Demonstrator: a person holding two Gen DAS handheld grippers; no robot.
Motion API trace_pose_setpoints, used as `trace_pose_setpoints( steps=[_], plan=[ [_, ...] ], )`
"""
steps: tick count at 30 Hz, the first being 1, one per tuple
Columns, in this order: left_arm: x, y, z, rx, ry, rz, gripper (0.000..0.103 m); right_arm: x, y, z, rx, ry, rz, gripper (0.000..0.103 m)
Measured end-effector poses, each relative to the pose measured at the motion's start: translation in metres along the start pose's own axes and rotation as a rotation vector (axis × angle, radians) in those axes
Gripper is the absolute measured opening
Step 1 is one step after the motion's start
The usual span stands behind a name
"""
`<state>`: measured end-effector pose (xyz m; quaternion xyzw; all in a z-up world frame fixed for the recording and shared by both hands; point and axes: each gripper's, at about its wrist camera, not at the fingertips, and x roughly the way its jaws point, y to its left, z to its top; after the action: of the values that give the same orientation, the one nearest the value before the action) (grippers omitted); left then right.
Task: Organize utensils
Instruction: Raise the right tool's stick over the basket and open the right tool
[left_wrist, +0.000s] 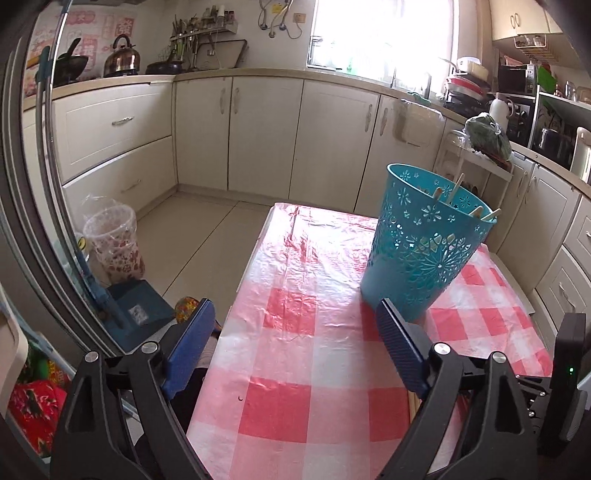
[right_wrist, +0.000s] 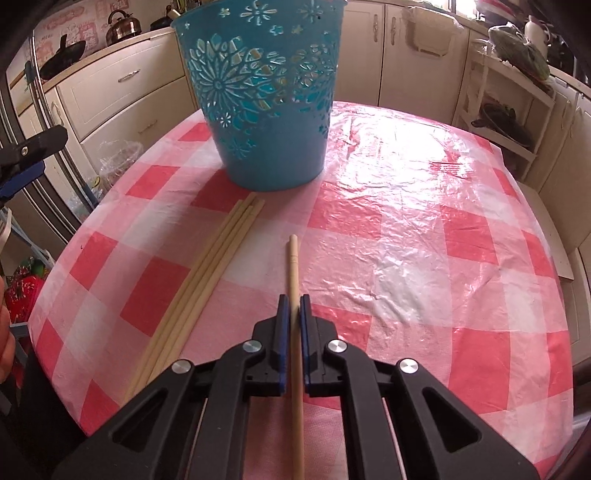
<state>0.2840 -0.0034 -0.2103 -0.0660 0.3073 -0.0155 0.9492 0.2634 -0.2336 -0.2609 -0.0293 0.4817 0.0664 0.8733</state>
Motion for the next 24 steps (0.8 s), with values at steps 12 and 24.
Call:
trace_pose_setpoints(
  steps=[12, 24],
  plan=[
    [-0.007, 0.019, -0.010, -0.055, 0.028, -0.008, 0.084, -0.088, -0.019, 0.021, 0.182, -0.271, 0.324, 0.006],
    [-0.020, 0.017, -0.010, -0.081, 0.005, -0.029, 0.085, -0.136, -0.010, 0.178, 0.256, -0.753, 0.273, 0.006]
  ],
)
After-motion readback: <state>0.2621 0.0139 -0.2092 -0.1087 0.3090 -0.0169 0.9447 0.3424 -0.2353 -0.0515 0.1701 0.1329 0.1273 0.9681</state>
